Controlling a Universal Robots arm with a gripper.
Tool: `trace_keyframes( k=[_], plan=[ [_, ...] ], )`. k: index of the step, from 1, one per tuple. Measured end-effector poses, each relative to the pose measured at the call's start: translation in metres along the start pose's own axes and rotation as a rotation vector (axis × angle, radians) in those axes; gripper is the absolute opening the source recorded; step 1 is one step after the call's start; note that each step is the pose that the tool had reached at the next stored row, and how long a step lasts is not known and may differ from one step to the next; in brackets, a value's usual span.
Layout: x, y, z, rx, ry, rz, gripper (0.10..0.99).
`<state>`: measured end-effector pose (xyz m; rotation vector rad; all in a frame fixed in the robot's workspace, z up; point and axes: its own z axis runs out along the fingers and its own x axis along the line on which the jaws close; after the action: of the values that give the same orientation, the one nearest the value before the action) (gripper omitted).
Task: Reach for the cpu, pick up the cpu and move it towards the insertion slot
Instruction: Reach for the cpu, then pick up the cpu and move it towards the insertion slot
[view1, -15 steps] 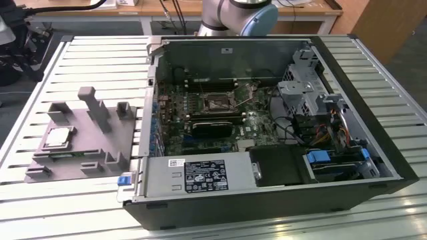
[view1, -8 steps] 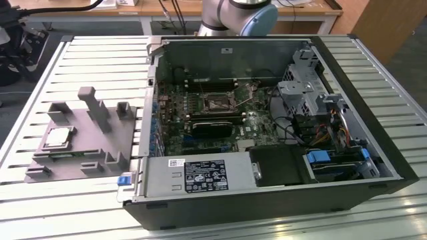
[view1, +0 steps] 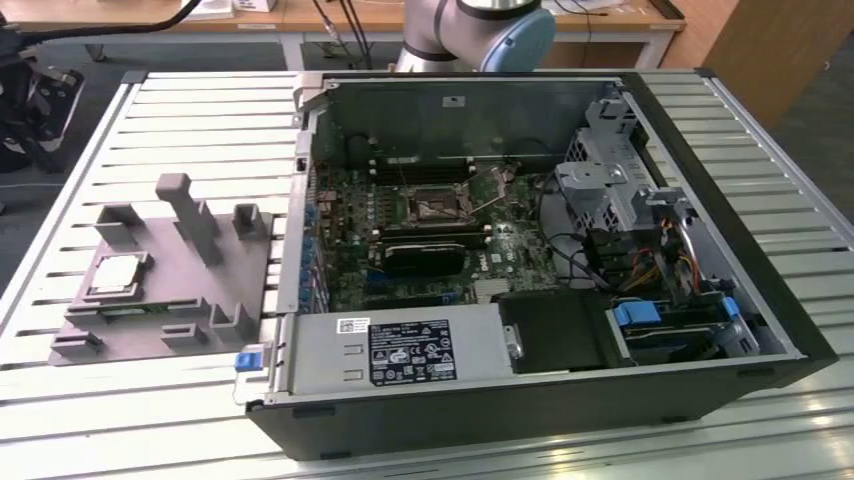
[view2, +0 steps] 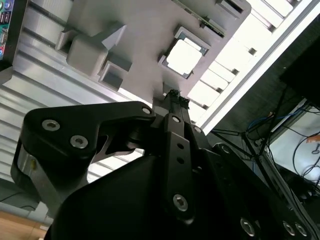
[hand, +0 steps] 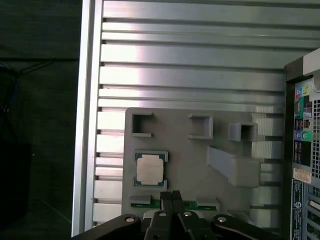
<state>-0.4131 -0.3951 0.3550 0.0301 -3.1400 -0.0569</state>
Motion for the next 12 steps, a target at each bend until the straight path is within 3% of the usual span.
trace_keyframes(
  k=[6, 9, 10, 12],
  plan=[
    [0.0024, -0.0108, 0.0068, 0.000, -0.0002, -0.001, 0.114],
    [0.0029, -0.0137, 0.0121, 0.000, 0.0003, -0.001, 0.231],
    [0.0031, -0.0143, 0.0139, 0.000, 0.0007, -0.001, 0.231],
    [0.0033, -0.0153, 0.0176, 0.000, 0.0029, -0.002, 0.349]
  ],
)
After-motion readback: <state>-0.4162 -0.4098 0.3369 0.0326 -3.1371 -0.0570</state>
